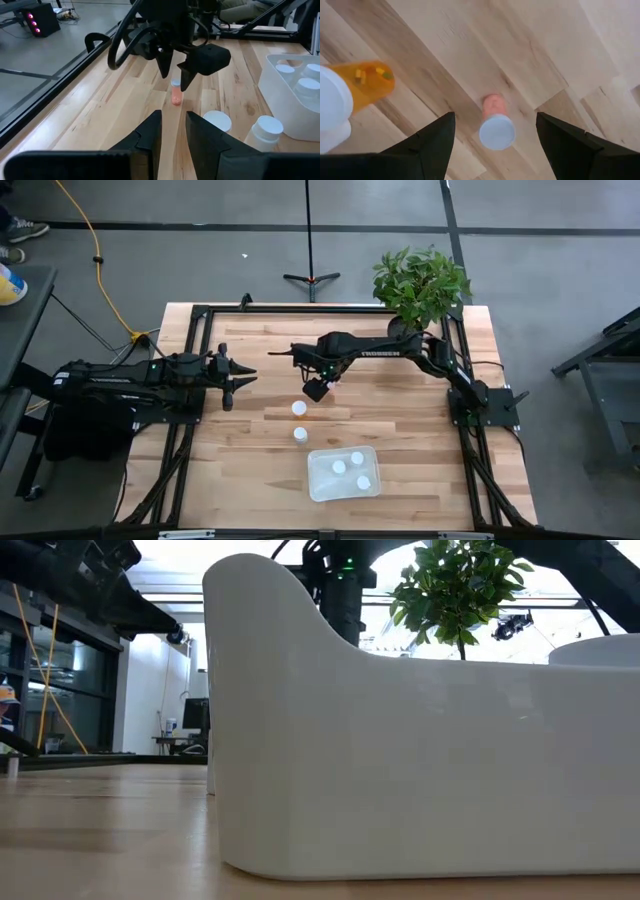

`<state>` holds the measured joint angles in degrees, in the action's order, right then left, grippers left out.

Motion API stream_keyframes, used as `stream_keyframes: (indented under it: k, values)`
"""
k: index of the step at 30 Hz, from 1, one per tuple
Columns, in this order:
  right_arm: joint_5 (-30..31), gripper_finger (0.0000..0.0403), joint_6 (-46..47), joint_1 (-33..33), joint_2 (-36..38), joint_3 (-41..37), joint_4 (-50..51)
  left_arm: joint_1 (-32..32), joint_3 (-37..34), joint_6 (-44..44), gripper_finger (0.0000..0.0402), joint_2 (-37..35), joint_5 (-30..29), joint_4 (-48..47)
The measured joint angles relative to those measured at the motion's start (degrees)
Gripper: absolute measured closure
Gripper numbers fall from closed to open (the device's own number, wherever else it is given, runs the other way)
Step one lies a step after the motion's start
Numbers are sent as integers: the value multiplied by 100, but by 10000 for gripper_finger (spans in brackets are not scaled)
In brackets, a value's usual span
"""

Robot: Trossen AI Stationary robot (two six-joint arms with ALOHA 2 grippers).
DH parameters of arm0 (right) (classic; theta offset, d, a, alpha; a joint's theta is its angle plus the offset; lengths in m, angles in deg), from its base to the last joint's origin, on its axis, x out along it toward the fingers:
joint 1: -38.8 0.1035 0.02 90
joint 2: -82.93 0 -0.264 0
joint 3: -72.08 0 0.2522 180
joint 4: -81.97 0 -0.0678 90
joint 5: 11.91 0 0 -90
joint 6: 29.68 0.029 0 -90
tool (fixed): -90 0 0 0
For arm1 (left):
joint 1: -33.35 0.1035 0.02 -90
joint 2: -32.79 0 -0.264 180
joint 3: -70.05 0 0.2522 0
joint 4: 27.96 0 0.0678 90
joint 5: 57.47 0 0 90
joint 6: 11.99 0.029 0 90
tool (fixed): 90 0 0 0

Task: Pick and place pill bottles into a basket
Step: Put the pink pill bottle into the white bin

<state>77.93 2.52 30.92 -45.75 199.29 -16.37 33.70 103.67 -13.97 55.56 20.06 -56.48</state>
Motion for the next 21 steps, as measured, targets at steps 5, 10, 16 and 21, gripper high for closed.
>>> stream_keyframes:
  k: [5,10,16,21]
  values:
    - [65,134,-10,-2,0,0,35,0,0,0,277,0,0,0]
    - [-36,134,30,0,-122,0,101,1,0,1,277,-2,0,0]
    - [-192,134,-12,16,-366,0,60,0,0,1,277,0,0,3]
    - [-245,134,-30,16,-420,0,-37,0,0,1,277,0,0,0]
